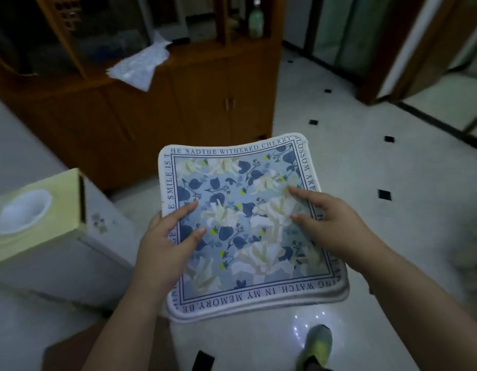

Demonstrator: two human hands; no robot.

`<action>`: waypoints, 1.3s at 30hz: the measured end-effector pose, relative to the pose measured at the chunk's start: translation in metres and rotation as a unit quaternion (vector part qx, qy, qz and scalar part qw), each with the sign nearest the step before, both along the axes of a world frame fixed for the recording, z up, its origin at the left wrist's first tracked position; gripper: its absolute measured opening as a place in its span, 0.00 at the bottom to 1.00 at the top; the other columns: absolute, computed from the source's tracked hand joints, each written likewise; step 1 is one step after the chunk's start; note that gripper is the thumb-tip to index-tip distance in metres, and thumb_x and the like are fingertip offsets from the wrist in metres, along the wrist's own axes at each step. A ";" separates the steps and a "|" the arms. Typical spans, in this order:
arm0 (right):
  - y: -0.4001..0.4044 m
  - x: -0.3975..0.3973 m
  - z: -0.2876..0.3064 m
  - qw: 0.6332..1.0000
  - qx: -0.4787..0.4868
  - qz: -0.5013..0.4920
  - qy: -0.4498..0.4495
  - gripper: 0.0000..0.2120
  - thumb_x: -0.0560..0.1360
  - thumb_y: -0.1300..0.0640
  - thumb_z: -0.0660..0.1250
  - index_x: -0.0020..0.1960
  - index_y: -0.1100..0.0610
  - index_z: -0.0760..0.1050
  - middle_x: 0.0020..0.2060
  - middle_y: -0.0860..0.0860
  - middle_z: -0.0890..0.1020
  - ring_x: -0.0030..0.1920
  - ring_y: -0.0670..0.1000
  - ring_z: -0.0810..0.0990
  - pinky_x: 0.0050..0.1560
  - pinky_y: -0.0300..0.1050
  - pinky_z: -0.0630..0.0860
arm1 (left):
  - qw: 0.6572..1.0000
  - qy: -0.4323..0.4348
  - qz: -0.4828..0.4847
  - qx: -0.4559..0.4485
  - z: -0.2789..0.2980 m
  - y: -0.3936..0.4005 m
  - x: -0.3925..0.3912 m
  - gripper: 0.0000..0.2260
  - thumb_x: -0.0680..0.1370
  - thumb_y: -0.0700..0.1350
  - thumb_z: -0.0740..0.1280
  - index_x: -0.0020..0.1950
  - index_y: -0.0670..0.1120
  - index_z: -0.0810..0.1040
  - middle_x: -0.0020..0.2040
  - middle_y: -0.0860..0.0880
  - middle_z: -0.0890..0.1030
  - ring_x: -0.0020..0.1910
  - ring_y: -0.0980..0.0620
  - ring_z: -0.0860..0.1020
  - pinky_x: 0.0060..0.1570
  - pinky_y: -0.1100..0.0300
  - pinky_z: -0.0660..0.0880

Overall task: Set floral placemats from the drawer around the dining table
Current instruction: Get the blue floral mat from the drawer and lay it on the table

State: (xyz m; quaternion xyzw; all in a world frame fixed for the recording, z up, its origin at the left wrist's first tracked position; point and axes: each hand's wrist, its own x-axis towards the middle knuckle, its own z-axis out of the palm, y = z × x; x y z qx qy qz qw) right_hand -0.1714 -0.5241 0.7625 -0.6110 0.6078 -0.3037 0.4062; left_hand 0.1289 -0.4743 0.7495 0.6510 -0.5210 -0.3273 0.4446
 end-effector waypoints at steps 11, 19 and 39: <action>0.117 -0.202 0.020 0.950 -0.019 -0.310 -0.023 0.22 0.75 0.52 0.73 0.65 0.32 0.76 0.63 0.39 0.79 0.53 0.44 0.84 0.58 0.50 0.81 | 0.954 -0.017 -0.297 -0.026 0.031 -0.062 -0.235 0.20 0.74 0.44 0.77 0.62 0.62 0.82 0.62 0.60 0.76 0.53 0.70 0.78 0.48 0.72 0.78; 0.210 -0.327 0.027 0.900 -0.043 -0.433 -0.037 0.22 0.75 0.54 0.73 0.65 0.34 0.77 0.61 0.34 0.78 0.57 0.38 0.80 0.59 0.47 0.81 | 0.897 -0.048 -0.435 -0.069 0.046 -0.037 -0.401 0.21 0.74 0.45 0.77 0.65 0.60 0.81 0.59 0.63 0.74 0.56 0.74 0.74 0.49 0.80 0.71; 0.314 -0.530 0.014 0.815 -0.039 -0.578 -0.032 0.25 0.73 0.54 0.74 0.66 0.34 0.76 0.60 0.34 0.80 0.58 0.39 0.81 0.66 0.51 0.77 | 0.816 -0.028 -0.575 -0.055 0.043 0.002 -0.681 0.20 0.74 0.46 0.77 0.63 0.62 0.81 0.57 0.66 0.75 0.57 0.71 0.75 0.62 0.51 0.79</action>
